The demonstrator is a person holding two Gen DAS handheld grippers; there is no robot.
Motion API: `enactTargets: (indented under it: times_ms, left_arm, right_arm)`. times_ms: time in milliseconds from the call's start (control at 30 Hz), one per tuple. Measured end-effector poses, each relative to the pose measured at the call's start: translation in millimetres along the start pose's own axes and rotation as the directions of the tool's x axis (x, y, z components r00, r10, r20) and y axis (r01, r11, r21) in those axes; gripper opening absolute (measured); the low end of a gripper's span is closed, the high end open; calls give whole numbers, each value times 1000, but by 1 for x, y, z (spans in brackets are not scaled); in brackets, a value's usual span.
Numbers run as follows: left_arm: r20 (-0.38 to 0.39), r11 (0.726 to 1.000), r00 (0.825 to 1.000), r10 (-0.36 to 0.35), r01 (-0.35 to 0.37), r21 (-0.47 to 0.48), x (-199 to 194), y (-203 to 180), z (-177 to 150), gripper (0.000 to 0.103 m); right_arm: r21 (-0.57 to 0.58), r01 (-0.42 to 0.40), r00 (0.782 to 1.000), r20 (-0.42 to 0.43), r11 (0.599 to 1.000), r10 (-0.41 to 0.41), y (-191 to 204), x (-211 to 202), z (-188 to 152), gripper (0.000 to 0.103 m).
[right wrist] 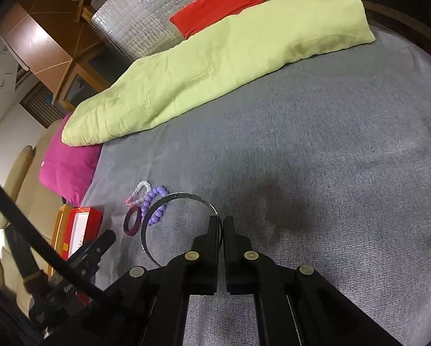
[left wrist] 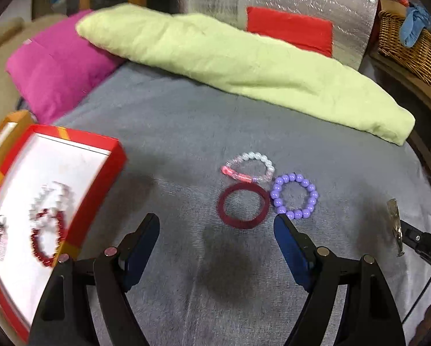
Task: Organize jewelry
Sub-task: 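Grasp the dark red ring bangle with the left gripper while the right gripper holds the silver bangle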
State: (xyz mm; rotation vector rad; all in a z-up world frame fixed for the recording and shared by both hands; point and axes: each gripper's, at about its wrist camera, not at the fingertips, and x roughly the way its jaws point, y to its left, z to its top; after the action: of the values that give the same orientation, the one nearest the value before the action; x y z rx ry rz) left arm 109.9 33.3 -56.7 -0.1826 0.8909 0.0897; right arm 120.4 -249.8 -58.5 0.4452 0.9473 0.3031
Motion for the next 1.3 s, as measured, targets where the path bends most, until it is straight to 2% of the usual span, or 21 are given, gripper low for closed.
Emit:
enactTargets:
  times_ms: [167,233,267,300,333,367,400,433,500,567,667,733,767,800,867,900,967,1033,1067,1100,1300]
  left_arm:
    - [-53,999,998,-35,35,13,20,2,7,82]
    - [-64,999,997,-40,41,19,28,1,7,77]
    - [-69,999,997,-37,39,25,30,0,7,59]
    - [-85,998,995,-44,47,28,34,0,6,30]
    - [-98,999,995,-37,40,30,37,1,5,28]
    - [-87,999,996,-20,24,40,36,1,3,16]
    - [-76,998,997,2,3,57,36,2,3,11]
    - [-72,998,997,-11,16,64,35,4,2,11]
    - [-64,998,998,-29,33,58,30,11,2,2]
    - [-43,997,998,-48,51,57,20,15,2,2]
    - [-22,998,999,-30,31,52,11,18,6,2]
    - [-45,996,995,-84,84,-7,12,25,13,3]
    - [-55,995,994,-97,96,-29,15,26,17,13]
    - [-58,994,994,-95,92,-52,17,27,20,33]
    - [-40,994,996,-85,82,-75,19,26,25,54]
    - [-25,994,996,-80,78,-79,19,24,27,54]
    - [-19,995,997,-70,68,-68,23,18,30,54]
    - [-42,1000,999,-22,21,-24,33,11,29,51]
    - [-90,1000,996,-15,14,-8,46,9,28,20]
    - [-135,1000,991,-21,19,-15,57,11,25,5]
    - [-72,998,997,-39,42,40,40,13,11,4]
  right_arm:
    - [-7,-1,1000,-5,1000,1,3,2,0,3]
    - [-6,-2,1000,-5,1000,2,3,2,0,3]
    - [-4,-2,1000,-5,1000,2,2,3,1,3]
    - [-3,-2,1000,-5,1000,2,2,3,1,3]
    - [-2,-2,1000,-5,1000,2,2,4,2,3]
    - [-3,-2,1000,-6,1000,2,2,4,1,3]
    - [-4,-2,1000,-7,1000,2,2,5,1,3]
    - [-5,-2,1000,-7,1000,2,2,5,1,3]
    - [-8,-2,1000,-8,1000,2,4,6,1,3]
    - [-11,-1,1000,-9,1000,0,4,7,1,3]
    - [-11,1,1000,-13,1000,-2,4,8,0,3]
    - [-12,2,1000,-14,1000,-2,5,8,-2,3]
    - [-14,2,1000,-13,1000,-3,5,7,-2,3]
    - [-15,2,1000,-13,1000,-2,5,7,-2,3]
    - [-14,0,1000,-15,1000,-1,5,8,-2,3]
    - [-14,0,1000,-16,1000,0,5,8,-2,3]
    - [-15,-1,1000,-19,1000,1,4,9,-1,3]
    - [-18,-2,1000,-22,1000,2,5,10,-1,3]
    - [-19,-3,1000,-24,1000,3,5,11,-1,3]
    - [-19,-3,1000,-24,1000,2,5,11,-1,3]
    - [-15,-8,1000,-18,1000,8,4,10,-1,3]
